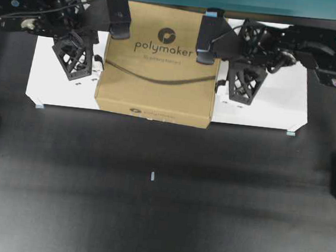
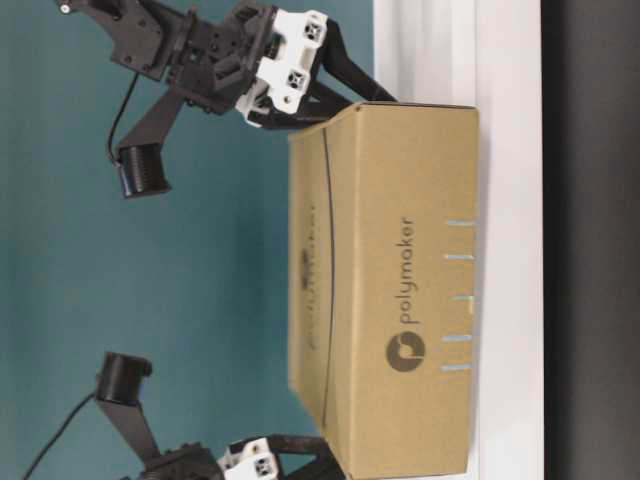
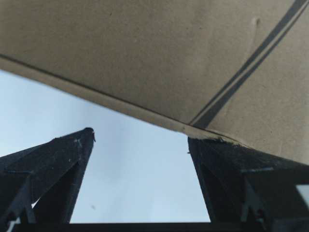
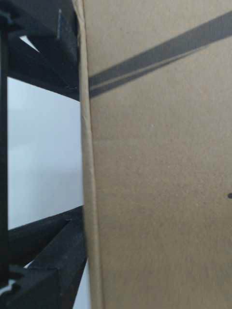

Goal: Place the cardboard box on the stand after clamping it between your arms.
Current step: 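Carry the box back over the white stand and lower it, then release the box by spreading both grippers outward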

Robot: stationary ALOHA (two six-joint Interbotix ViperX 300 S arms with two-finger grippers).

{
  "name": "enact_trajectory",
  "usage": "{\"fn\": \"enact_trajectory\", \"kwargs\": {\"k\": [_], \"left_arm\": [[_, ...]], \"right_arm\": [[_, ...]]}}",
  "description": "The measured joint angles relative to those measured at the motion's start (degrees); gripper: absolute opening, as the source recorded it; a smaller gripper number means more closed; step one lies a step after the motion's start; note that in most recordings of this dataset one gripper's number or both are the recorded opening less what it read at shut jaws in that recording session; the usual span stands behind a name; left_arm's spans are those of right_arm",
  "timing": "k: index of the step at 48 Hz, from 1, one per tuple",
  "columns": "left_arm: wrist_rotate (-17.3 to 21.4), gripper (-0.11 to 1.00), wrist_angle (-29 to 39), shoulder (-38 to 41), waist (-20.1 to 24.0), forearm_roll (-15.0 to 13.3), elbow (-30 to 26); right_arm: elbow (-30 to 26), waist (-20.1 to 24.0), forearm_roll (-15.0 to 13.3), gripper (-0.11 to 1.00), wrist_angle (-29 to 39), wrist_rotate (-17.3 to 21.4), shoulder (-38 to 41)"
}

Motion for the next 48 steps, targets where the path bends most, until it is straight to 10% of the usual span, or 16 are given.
{"fn": "enact_trajectory", "kwargs": {"k": [48], "left_arm": [[-0.88, 0.77, -4.66, -4.75, 3.43, -0.35, 4.92]], "right_arm": [[1.14, -4.22, 0.53, 0.81, -2.55, -2.37, -1.76]]}}
